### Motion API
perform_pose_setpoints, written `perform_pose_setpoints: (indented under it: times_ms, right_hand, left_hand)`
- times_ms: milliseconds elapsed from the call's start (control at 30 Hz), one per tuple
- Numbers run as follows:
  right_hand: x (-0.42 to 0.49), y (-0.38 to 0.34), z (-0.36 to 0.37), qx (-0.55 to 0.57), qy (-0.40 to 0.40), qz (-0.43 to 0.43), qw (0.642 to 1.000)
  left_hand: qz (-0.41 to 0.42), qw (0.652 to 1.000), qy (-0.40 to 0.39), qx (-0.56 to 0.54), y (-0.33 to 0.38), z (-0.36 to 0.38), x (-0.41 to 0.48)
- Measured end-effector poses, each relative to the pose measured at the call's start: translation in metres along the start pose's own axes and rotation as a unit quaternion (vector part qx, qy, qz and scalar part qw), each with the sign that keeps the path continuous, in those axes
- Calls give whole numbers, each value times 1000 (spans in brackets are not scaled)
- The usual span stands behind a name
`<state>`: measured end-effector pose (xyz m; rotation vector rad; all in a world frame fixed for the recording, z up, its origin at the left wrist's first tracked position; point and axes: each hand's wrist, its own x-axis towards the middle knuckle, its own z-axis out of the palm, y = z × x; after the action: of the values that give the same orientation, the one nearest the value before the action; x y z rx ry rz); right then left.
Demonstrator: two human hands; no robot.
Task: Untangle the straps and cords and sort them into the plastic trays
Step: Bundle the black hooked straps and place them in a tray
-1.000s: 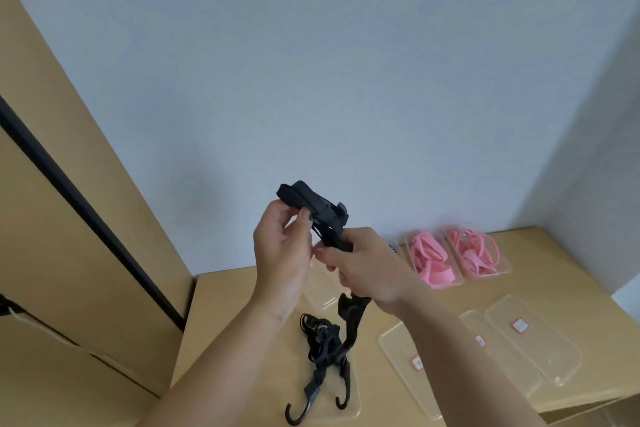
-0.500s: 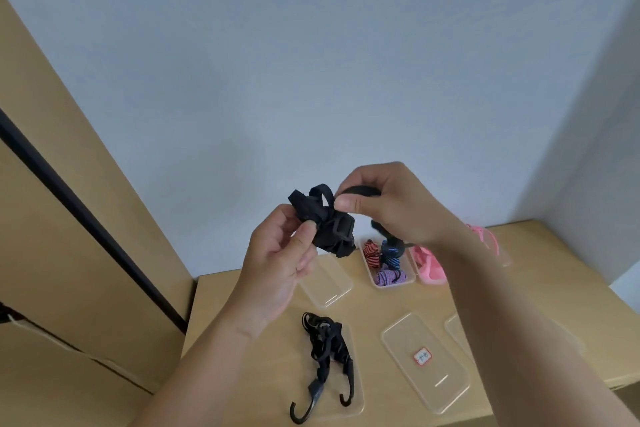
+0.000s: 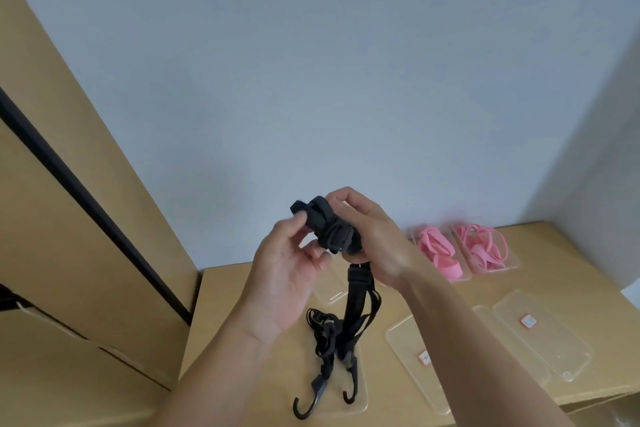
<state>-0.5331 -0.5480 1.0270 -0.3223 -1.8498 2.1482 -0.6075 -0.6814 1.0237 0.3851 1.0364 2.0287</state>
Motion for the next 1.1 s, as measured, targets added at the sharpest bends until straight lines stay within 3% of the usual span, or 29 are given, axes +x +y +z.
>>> perform_pose_setpoints:
  times_ms: [133, 333, 467, 567, 667, 800, 900, 1000, 1100]
  right_hand:
    - [-1, -4, 4, -69, -43, -38, 996]
    - [3, -14, -10, -97, -30, -52, 993]
    - [10, -4, -21, 62, -7, -16, 998]
    - [15, 13, -14, 255, -23, 16, 967]
    - [15, 19, 3, 309, 58, 28, 949]
    - [10, 25, 32, 186, 222, 28, 957]
    - [7, 31, 41, 69, 276, 47, 958]
    - [1, 26, 39, -170, 203, 48, 963]
    - [-7, 16, 29, -456, 63, 32, 887]
  left_hand:
    - [-8, 988, 49, 144, 8, 3, 5]
    - [-41, 987, 25, 156, 17, -1, 10]
    - [-69, 987, -47, 138, 26, -3, 13]
    - [-61, 990, -61, 108, 28, 8, 15]
    - [-44, 995, -29, 82, 21, 13, 21]
    - [-18, 995, 35, 87, 10, 18, 28]
    - [44, 988, 87, 120, 5, 17, 34]
    - [83, 968, 114, 209, 2, 10, 38]
    - [138, 917, 119, 354, -2, -1, 39]
